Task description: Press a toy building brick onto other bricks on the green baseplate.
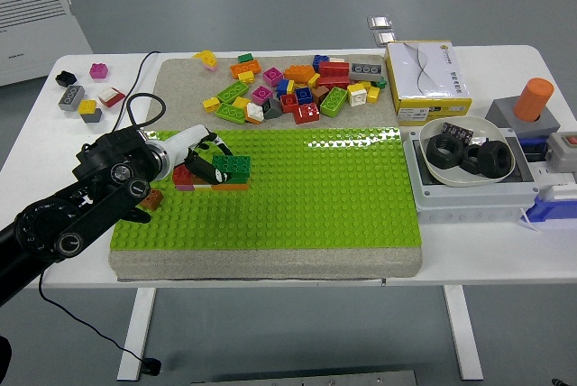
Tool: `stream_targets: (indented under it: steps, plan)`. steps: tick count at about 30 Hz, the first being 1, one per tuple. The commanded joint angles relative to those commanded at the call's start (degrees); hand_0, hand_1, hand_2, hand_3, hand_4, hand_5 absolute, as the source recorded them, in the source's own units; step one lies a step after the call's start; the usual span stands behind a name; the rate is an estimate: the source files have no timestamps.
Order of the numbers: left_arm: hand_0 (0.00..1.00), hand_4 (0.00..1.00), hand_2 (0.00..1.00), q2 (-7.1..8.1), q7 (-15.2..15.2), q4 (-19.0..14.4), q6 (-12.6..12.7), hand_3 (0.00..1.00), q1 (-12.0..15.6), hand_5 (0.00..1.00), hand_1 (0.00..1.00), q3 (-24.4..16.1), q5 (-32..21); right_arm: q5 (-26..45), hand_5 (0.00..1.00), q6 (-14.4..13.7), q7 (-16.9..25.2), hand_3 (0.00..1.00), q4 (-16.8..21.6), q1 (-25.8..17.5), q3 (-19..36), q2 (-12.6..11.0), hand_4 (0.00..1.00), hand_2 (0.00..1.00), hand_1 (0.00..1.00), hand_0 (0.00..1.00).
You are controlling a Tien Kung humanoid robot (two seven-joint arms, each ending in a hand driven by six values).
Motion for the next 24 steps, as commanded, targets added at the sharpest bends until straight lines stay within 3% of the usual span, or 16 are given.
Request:
stream_targets:
  steps: [24]
  plan:
    - [0.911,0.445,0.995,-0.03,0.2,0.2,-0.3,0.681,0.3,0.002,0.987,0.2,0.2,0.0,0.825,0.0,0.0,0.739,0.1,-0.3,0.2,0.1,0.82,0.595,0.694,0.513]
